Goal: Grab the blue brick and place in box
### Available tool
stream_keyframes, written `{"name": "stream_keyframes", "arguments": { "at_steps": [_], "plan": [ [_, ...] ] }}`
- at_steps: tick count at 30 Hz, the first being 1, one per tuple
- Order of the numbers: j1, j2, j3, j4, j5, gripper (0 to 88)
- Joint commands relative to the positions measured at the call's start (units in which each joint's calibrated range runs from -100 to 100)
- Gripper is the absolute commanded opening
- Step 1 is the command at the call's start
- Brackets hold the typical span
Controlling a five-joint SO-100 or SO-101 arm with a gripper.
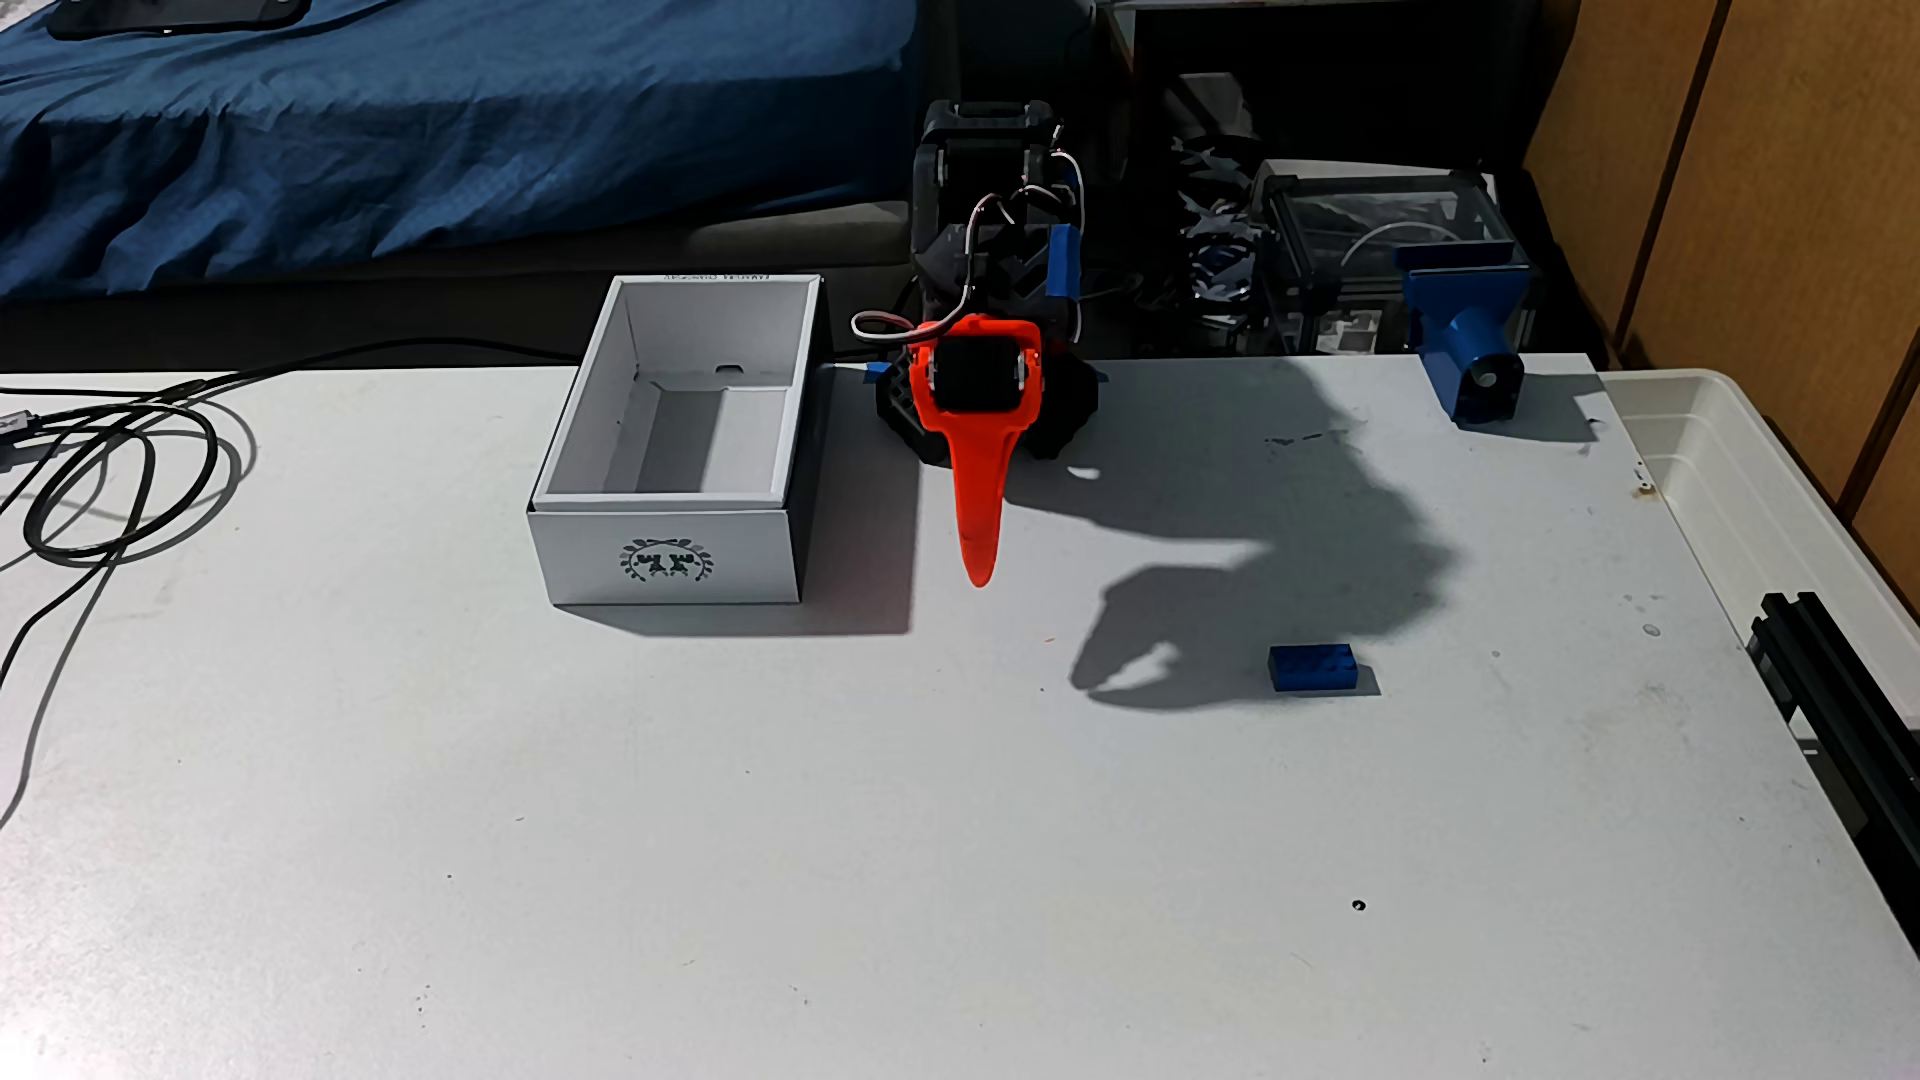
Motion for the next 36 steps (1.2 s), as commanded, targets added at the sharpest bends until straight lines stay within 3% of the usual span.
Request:
{"name": "stream_keyframes", "arguments": {
  "at_steps": [1, 36],
  "plan": [
    [-0.1, -0.6, -0.3, -0.6, -0.2, 1.0],
    [0.4, -0.6, -0.2, -0.7, -0.4, 0.9]
  ]
}}
